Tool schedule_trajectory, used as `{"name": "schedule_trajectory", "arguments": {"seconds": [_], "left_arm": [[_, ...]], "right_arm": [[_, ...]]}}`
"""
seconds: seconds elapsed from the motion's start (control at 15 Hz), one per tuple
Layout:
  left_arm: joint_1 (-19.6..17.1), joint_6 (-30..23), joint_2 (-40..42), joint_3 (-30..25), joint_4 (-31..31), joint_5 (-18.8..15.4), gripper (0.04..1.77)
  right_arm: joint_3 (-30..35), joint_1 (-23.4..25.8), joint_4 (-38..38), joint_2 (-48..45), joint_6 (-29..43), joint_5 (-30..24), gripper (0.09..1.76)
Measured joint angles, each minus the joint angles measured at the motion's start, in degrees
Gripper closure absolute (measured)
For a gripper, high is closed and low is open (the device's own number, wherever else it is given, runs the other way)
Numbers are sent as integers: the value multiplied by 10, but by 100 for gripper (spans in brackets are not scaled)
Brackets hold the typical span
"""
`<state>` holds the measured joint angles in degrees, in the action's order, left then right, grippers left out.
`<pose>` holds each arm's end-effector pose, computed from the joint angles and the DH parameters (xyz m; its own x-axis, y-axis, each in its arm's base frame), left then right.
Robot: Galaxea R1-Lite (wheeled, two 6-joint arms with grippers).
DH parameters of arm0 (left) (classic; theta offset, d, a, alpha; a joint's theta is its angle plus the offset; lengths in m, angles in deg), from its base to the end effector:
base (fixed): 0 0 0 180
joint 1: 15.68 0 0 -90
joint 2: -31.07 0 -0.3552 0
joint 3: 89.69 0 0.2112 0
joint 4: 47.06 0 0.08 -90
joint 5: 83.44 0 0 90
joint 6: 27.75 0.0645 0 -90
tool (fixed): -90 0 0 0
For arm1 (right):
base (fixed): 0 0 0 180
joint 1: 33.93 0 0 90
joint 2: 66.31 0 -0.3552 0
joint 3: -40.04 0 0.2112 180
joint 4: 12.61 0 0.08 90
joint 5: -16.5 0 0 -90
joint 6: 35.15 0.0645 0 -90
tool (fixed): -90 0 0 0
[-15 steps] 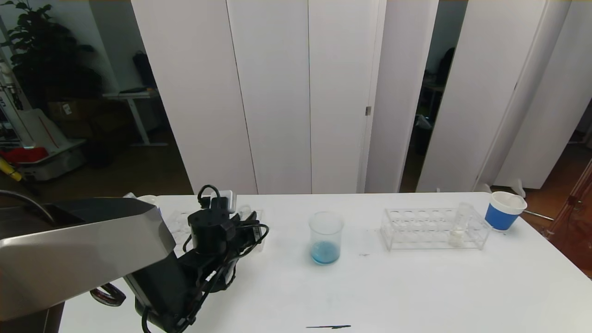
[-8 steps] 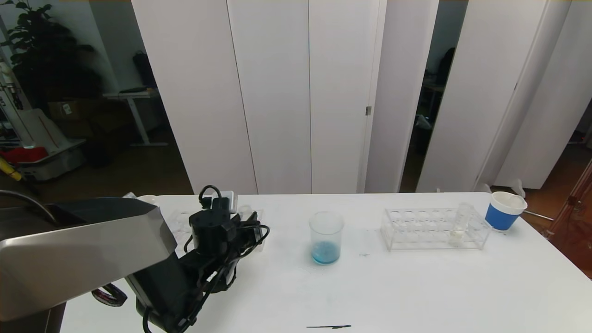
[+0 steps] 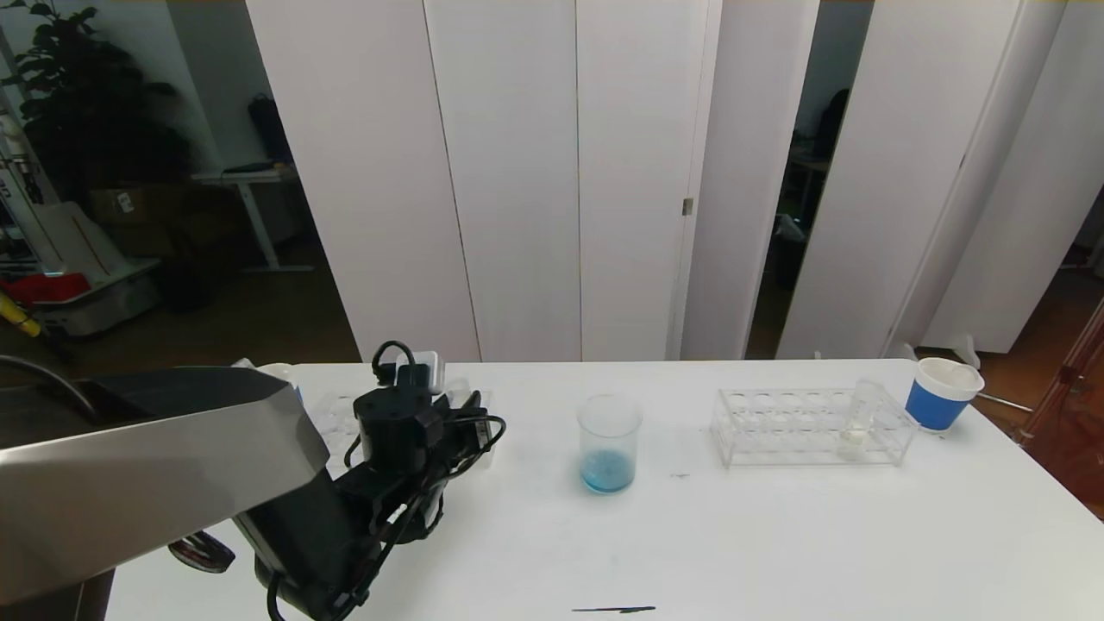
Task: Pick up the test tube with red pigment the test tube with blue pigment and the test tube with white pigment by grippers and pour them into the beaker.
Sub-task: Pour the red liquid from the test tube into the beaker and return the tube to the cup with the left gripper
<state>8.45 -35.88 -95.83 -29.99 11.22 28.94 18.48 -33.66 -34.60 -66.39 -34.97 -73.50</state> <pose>0.4053 -0.1546 0.0677 0.9893 -0.0260 -0.1434 0.0144 0.9966 -0.0813 -0.0144 0.0001 0.0765 1.0000 -0.0047 -0.0061 0.0047 1.0000 0.0031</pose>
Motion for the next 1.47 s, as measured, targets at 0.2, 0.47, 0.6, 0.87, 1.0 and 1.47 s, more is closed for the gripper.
{"name": "schedule_trajectory", "arguments": {"seconds": [0.2,0.47,0.6,0.87,1.0,1.47], "left_arm": [[8,7,16,2,0,0,123],[11,25,52,-1,0,-4,123],[12,38,78,-3,-7,-10,123],[19,69,147,1,-27,-109,123],[19,93,178,18,-52,-195,123],[19,273,145,110,-60,-370,123]], "right_arm": [[0,0,0,0,0,0,12],[0,0,0,0,0,0,12],[0,0,0,0,0,0,12],[0,0,0,0,0,0,12],[0,0,0,0,0,0,12],[0,0,0,0,0,0,12]]}}
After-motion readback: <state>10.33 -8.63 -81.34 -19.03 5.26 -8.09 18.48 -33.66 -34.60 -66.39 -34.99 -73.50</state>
